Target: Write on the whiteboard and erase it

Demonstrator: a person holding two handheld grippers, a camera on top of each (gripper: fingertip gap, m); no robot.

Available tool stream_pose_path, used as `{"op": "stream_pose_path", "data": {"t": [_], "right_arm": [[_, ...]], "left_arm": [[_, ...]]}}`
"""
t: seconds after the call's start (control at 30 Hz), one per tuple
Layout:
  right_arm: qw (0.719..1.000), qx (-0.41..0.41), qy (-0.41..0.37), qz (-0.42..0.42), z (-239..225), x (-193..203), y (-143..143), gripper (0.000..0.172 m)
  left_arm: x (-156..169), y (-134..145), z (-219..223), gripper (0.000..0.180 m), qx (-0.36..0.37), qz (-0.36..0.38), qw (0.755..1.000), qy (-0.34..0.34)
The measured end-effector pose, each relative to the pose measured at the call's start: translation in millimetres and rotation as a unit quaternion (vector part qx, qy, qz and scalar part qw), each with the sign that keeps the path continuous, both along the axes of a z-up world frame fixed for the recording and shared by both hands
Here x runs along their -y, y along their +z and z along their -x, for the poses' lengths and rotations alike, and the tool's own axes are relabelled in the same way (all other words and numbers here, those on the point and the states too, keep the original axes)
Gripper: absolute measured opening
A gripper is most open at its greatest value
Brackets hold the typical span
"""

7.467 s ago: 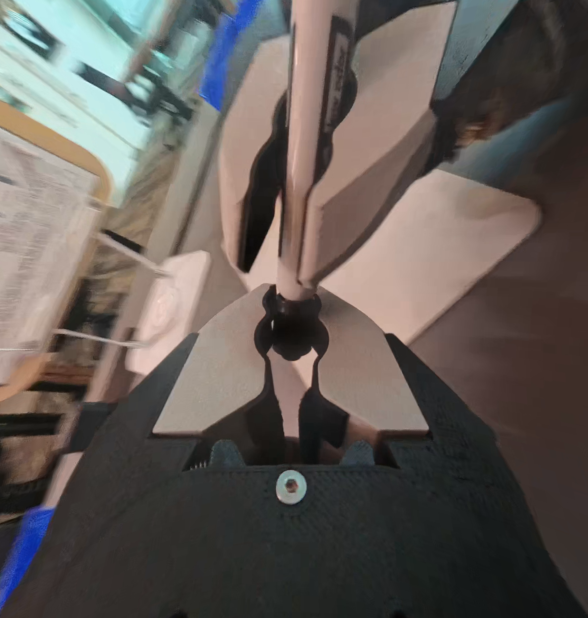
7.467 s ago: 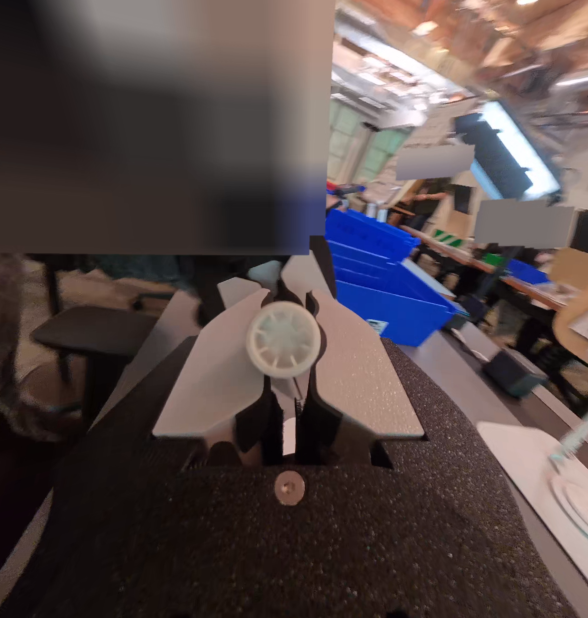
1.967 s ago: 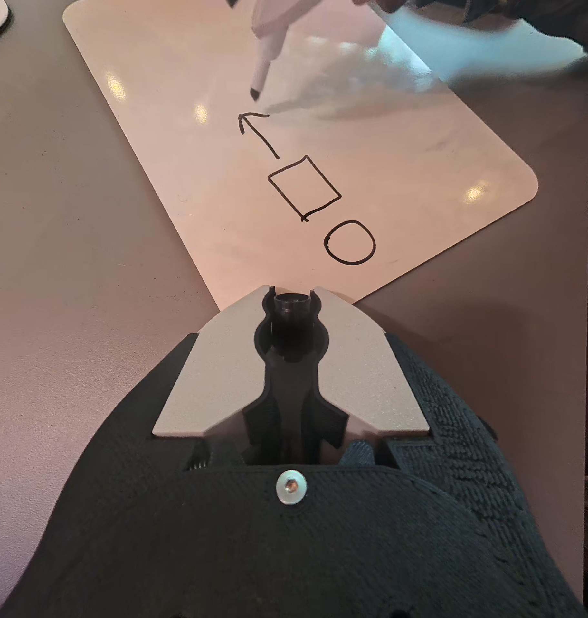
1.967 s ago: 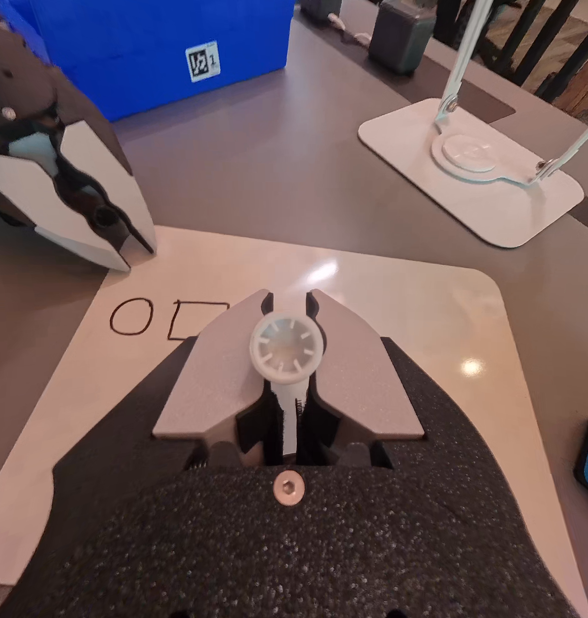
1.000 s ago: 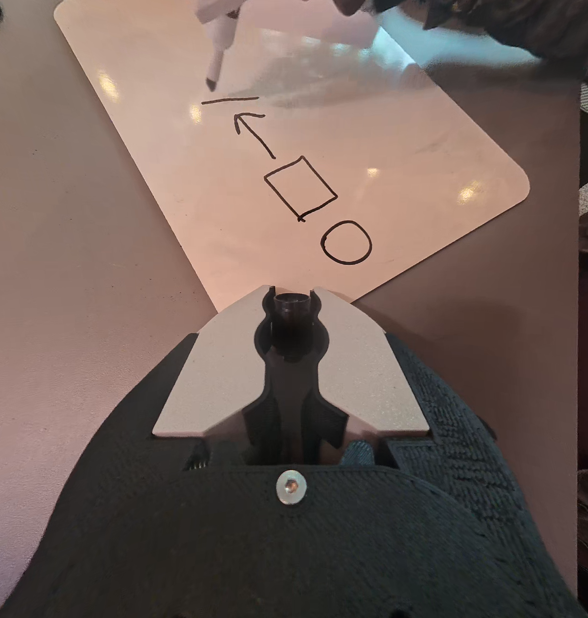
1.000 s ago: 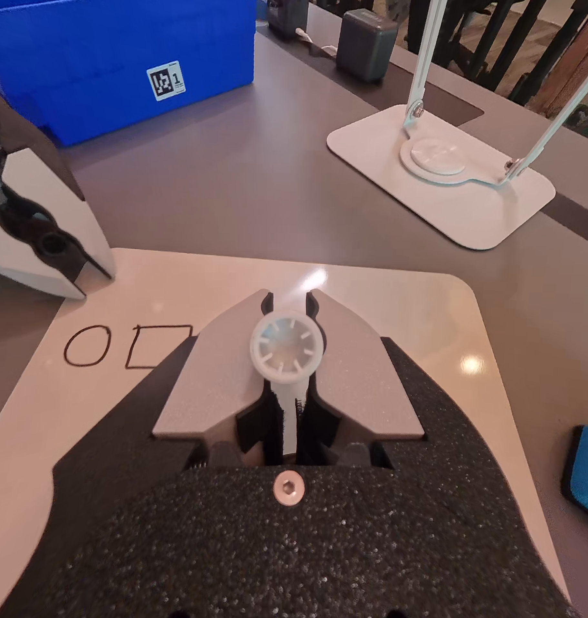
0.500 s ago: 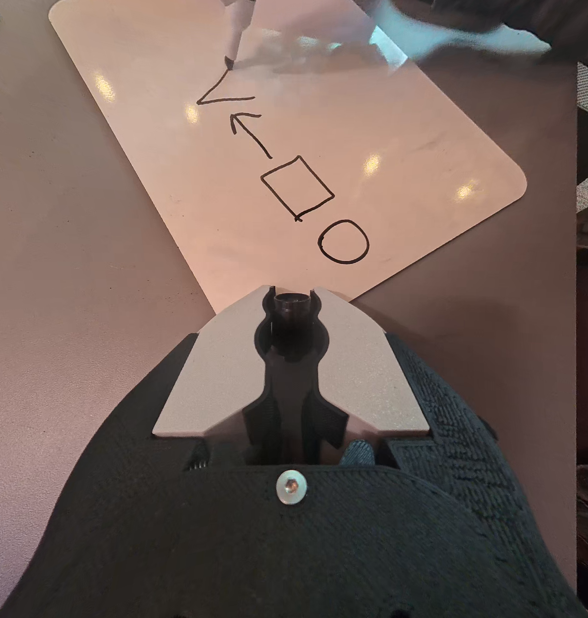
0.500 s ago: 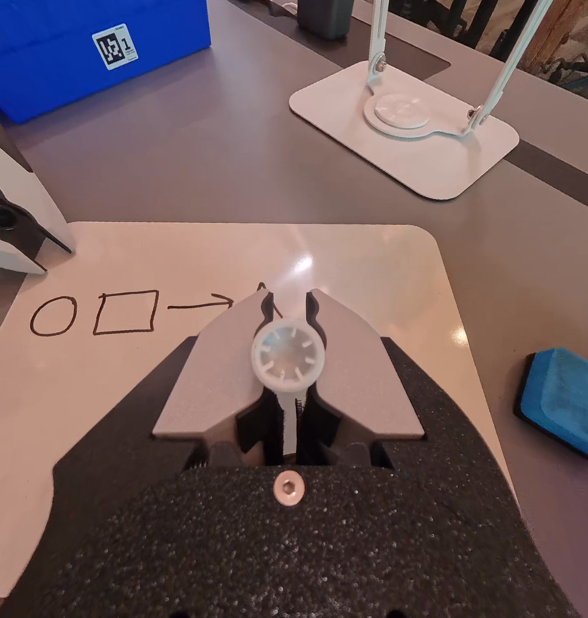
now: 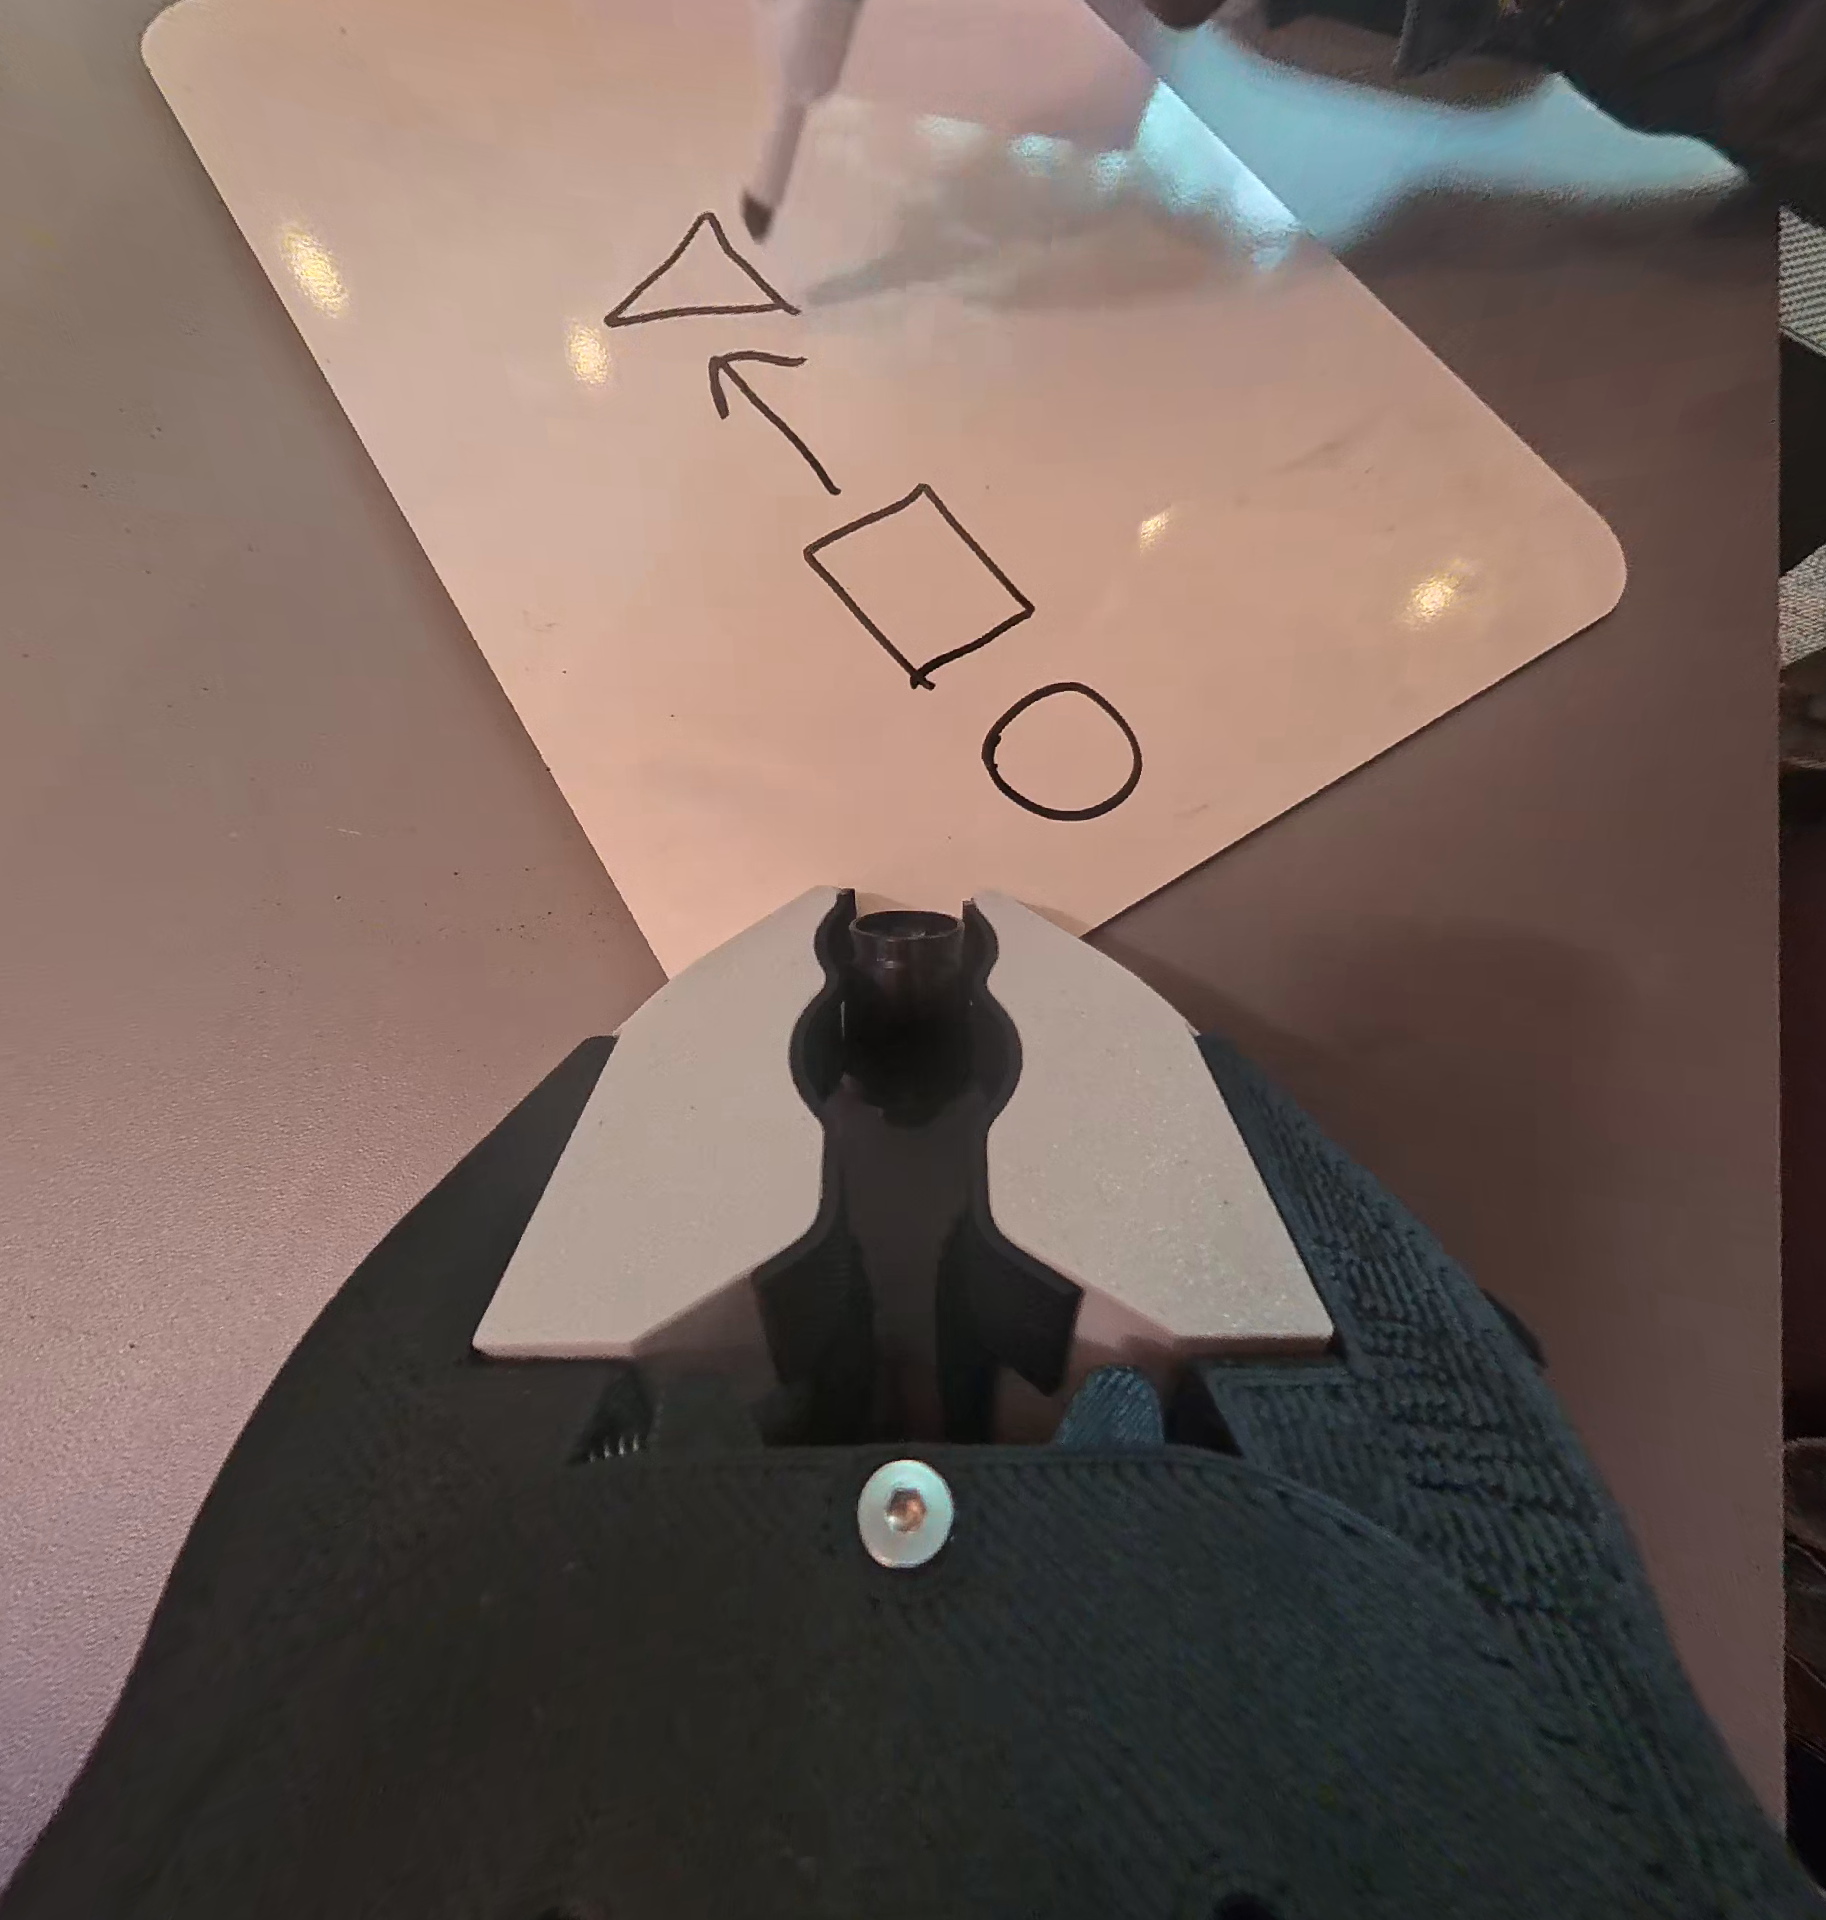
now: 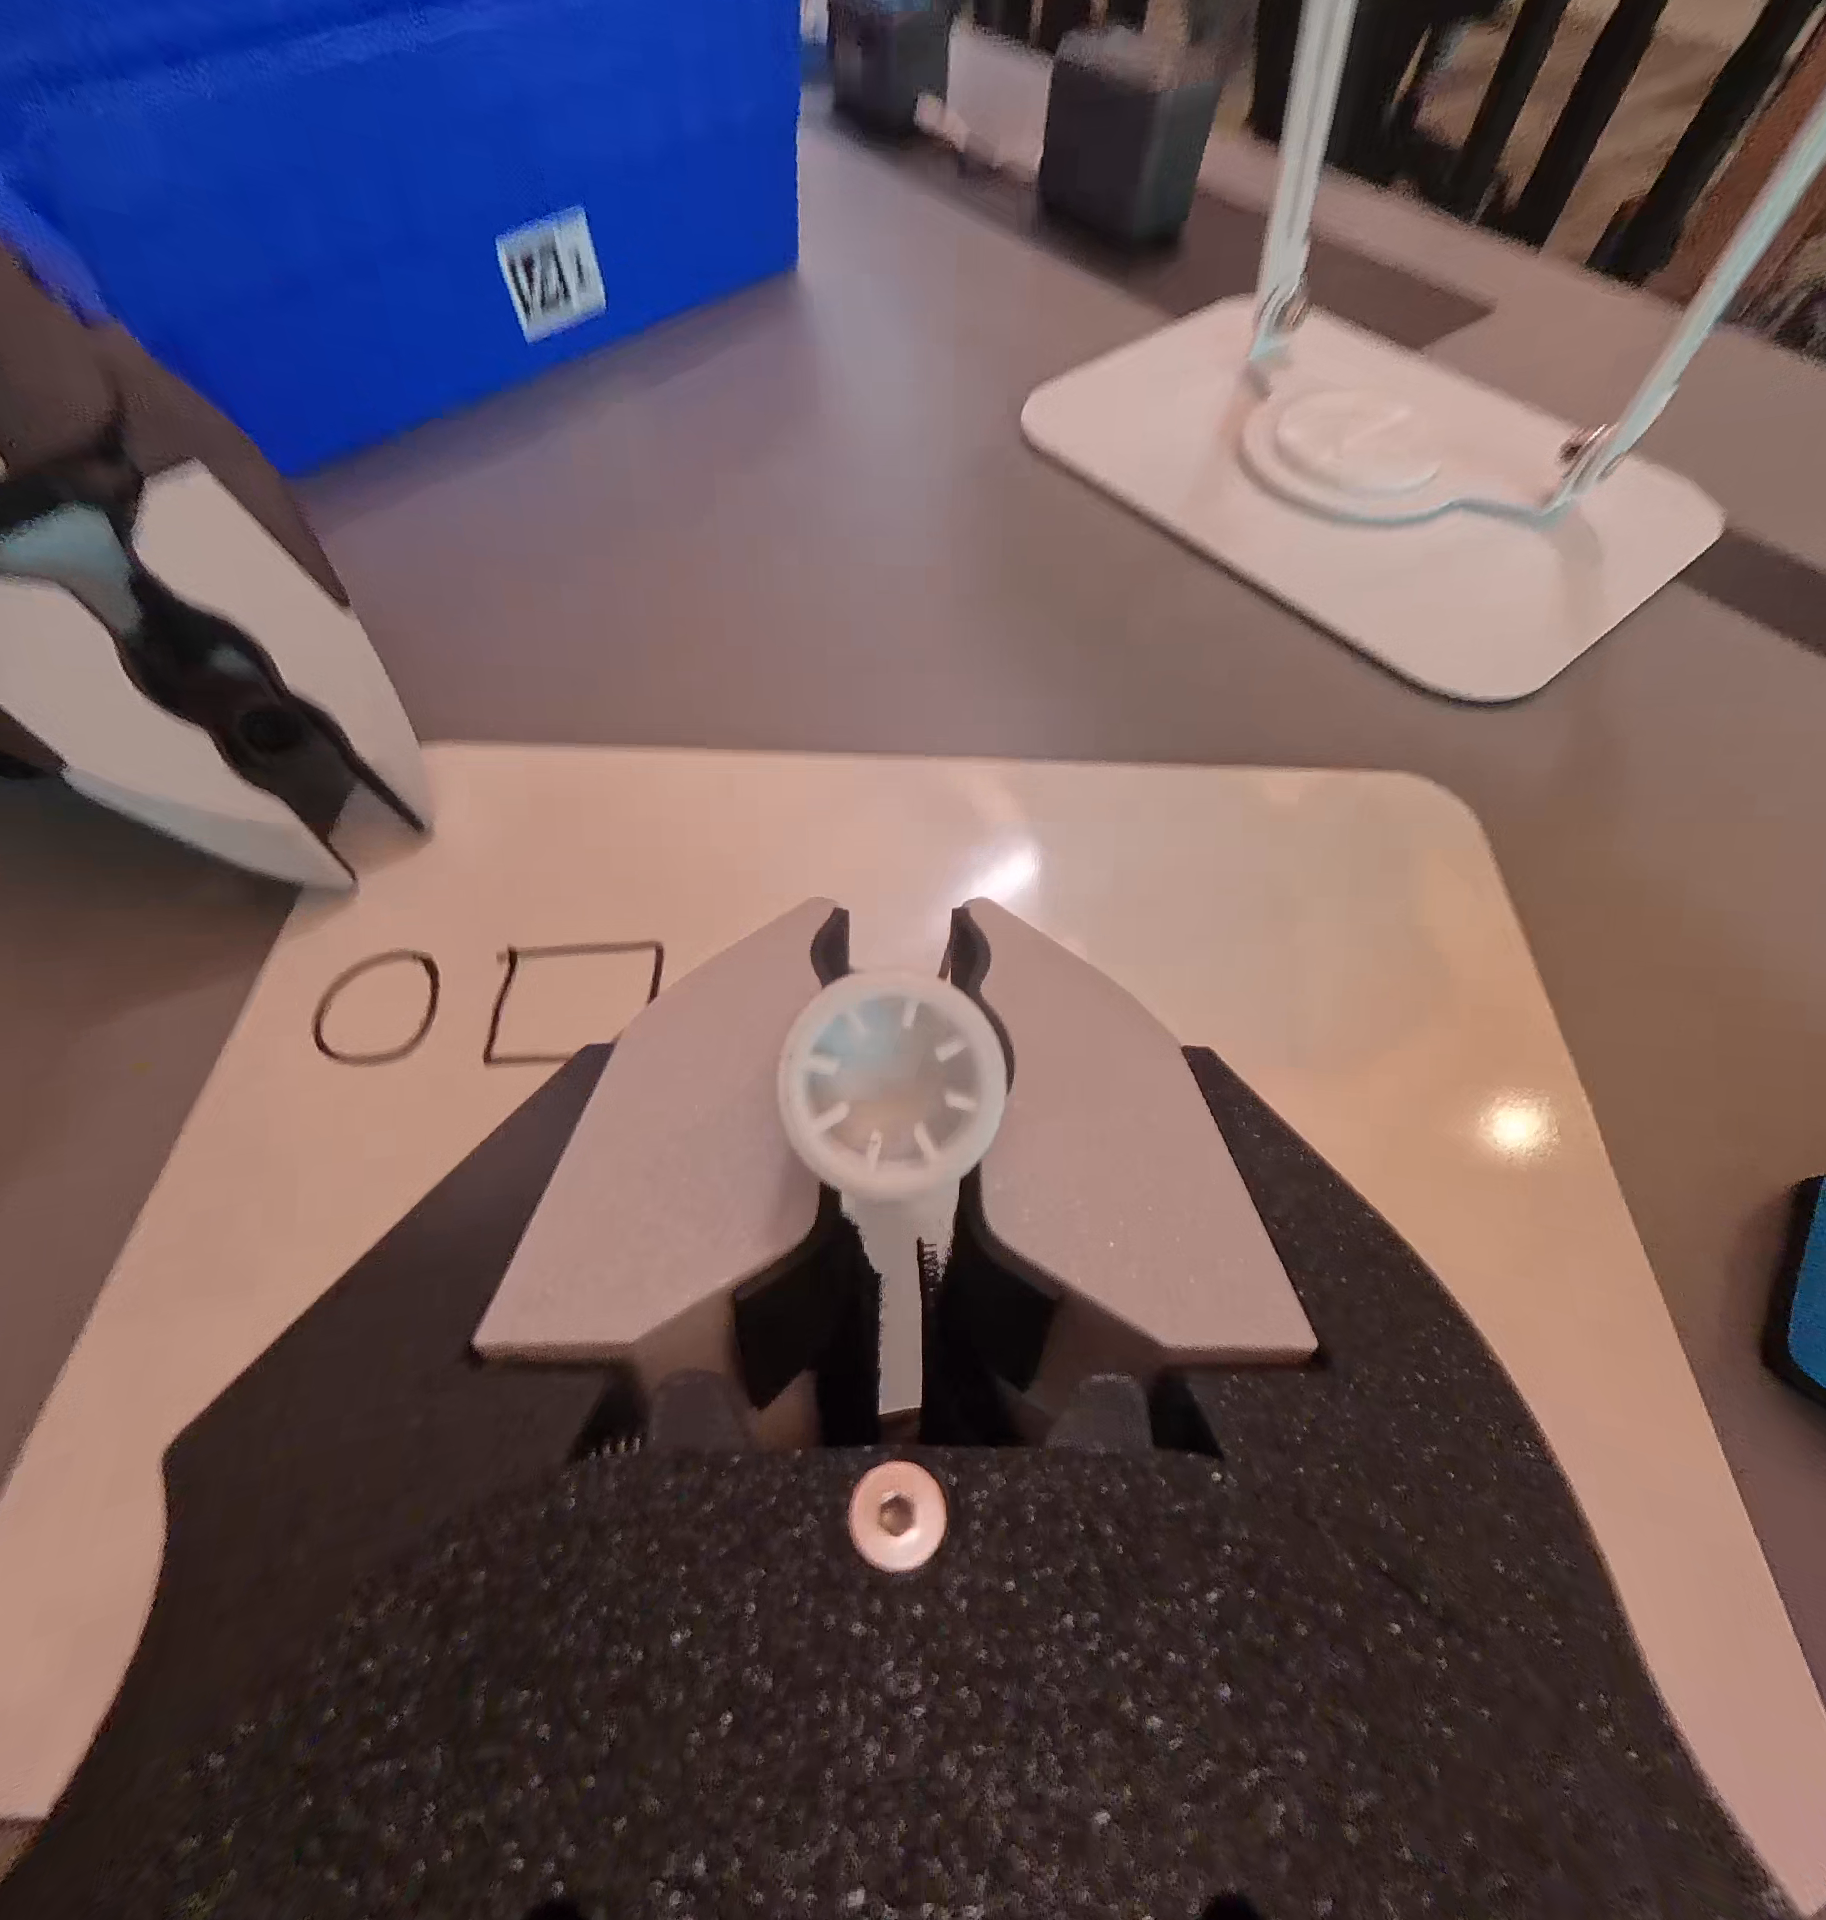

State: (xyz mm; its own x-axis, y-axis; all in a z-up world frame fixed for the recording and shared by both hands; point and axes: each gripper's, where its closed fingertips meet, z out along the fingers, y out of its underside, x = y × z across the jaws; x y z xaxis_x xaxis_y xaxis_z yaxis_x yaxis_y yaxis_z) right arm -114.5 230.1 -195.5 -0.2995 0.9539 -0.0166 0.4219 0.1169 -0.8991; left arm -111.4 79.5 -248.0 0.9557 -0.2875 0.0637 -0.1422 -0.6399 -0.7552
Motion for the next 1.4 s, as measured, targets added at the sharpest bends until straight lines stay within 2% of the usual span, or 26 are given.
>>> {"op": "stream_pose_path", "data": {"t": [0.07,0.2,0.27,0.33,0.53,0.67,0.77,0.87,0.97,1.03,1.13,1.27,1.4], "right_arm": [[0.998,-0.043,0.005,0.043,2.0,8.0,18.8,0.019],[0.971,-0.094,0.113,0.187,-6.4,71.6,56.6,0.019],[0.954,-0.086,0.157,0.241,-9.2,102.8,59.9,0.019],[0.946,-0.077,0.176,0.261,-6.5,122.4,56.5,0.019],[0.947,-0.064,0.180,0.259,8.4,144.6,46.4,0.019],[0.949,-0.045,0.191,0.246,12.1,159.5,36.0,0.019],[0.955,-0.045,0.182,0.231,16.0,161.2,31.1,0.020],[0.955,-0.034,0.173,0.239,15.0,159.9,26.8,0.020],[0.960,-0.012,0.168,0.225,14.6,161.3,15.3,0.020],[0.958,-0.009,0.170,0.231,13.7,163.6,15.1,0.019],[0.949,-0.008,0.168,0.265,12.6,160.9,18.2,0.020],[0.956,-0.007,0.164,0.242,12.6,162.6,14.7,0.019],[0.952,-0.018,0.160,0.260,12.6,166.5,17.5,0.020]], "left_arm": [[0.2,0.1,-0.6,0.020,0.000,0.000,1.000,-0.002],[-1.1,10.4,-2.6,0.020,-0.005,-0.040,0.999,-0.012],[-2.5,19.6,-4.9,0.019,-0.015,-0.077,0.997,-0.021],[-3.2,21.6,-4.3,0.019,-0.024,-0.088,0.996,-0.019],[-4.6,23.1,-7.6,0.019,-0.042,-0.100,0.994,-0.029],[-6.8,30.3,-14.1,0.019,-0.027,-0.122,0.991,-0.037],[-9.2,25.4,-10.3,0.018,-0.047,-0.109,0.993,-0.017],[-8.6,28.7,-8.0,0.016,-0.027,-0.113,0.993,-0.009],[-6.7,11.8,-11.3,0.016,-0.060,-0.062,0.996,-0.026],[-5.5,10.5,-14.4,0.015,-0.072,-0.062,0.995,-0.037],[-5.5,26.8,-8.6,0.014,-0.032,-0.107,0.994,-0.014],[-5.5,19.4,-9.8,0.014,-0.053,-0.086,0.995,-0.019],[-5.4,31.4,-9.9,0.010,-0.005,-0.115,0.993,-0.011]]}}
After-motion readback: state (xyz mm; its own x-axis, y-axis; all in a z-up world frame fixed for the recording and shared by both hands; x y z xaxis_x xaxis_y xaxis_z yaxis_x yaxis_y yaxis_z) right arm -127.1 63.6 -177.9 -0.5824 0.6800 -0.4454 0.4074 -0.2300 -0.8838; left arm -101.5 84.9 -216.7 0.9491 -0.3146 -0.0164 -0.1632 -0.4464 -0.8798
